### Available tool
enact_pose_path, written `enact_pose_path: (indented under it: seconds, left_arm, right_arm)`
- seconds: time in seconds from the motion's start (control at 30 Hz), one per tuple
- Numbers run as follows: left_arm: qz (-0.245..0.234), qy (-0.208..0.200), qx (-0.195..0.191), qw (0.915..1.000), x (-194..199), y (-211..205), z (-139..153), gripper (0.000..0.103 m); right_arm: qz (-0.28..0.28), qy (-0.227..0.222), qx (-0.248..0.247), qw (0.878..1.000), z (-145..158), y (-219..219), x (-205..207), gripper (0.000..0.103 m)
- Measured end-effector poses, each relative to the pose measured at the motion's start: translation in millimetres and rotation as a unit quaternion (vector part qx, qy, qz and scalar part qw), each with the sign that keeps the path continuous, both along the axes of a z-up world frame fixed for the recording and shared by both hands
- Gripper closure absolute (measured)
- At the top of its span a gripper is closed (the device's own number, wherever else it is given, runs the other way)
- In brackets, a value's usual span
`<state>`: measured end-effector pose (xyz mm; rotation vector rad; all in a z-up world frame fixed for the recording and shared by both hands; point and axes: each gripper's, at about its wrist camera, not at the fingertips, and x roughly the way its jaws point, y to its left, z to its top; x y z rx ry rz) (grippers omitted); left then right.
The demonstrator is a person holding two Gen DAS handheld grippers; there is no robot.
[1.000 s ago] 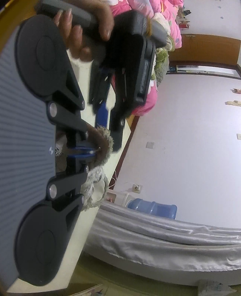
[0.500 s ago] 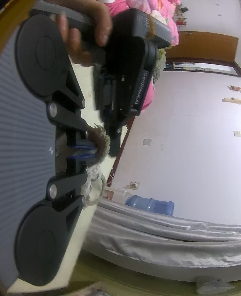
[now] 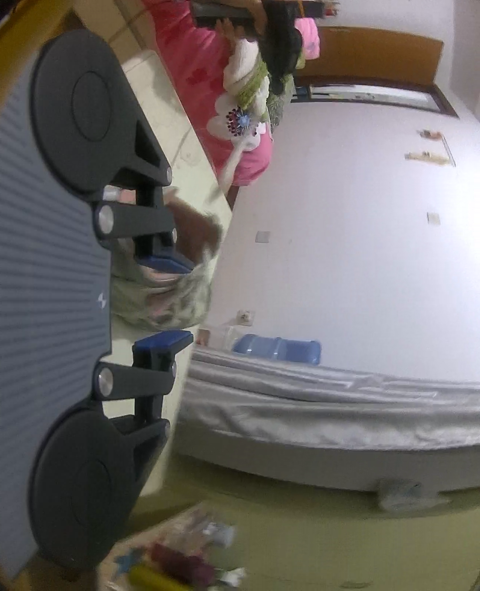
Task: Lace up shoes with both hands
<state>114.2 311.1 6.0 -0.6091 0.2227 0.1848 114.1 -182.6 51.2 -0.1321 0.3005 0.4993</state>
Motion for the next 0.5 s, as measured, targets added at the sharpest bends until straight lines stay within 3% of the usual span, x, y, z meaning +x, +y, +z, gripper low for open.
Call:
enact_pose_path:
  seconds: [0.07,0.13,0.2,0.27,0.37,0.5]
  left_arm:
    - [-0.017,0.011,0.006,0.9998,2,-5,2,0.101]
    - [-0.082,0.018,0.027,0.9961,11,-28,6,0.094]
    - [-0.162,0.031,0.074,0.9836,24,-66,8,0.073]
    - [-0.221,0.043,0.156,0.9618,33,-113,5,0.067]
    - [-0.294,0.060,0.286,0.9102,45,-188,-6,0.058]
    - [-0.336,0.076,0.369,0.8633,60,-248,-25,0.057]
  right_arm:
    - [0.003,0.007,0.012,1.000,-5,-1,-2,0.070]
    - [0.012,0.003,0.018,1.000,-6,4,-1,0.070]
    - [0.027,0.001,0.020,0.999,-5,13,2,0.069]
    - [0.043,0.006,0.016,0.999,-5,28,12,0.068]
    - [0.039,0.011,-0.028,0.999,-8,51,35,0.066]
    - [0.034,0.029,-0.096,0.994,-15,77,69,0.065]
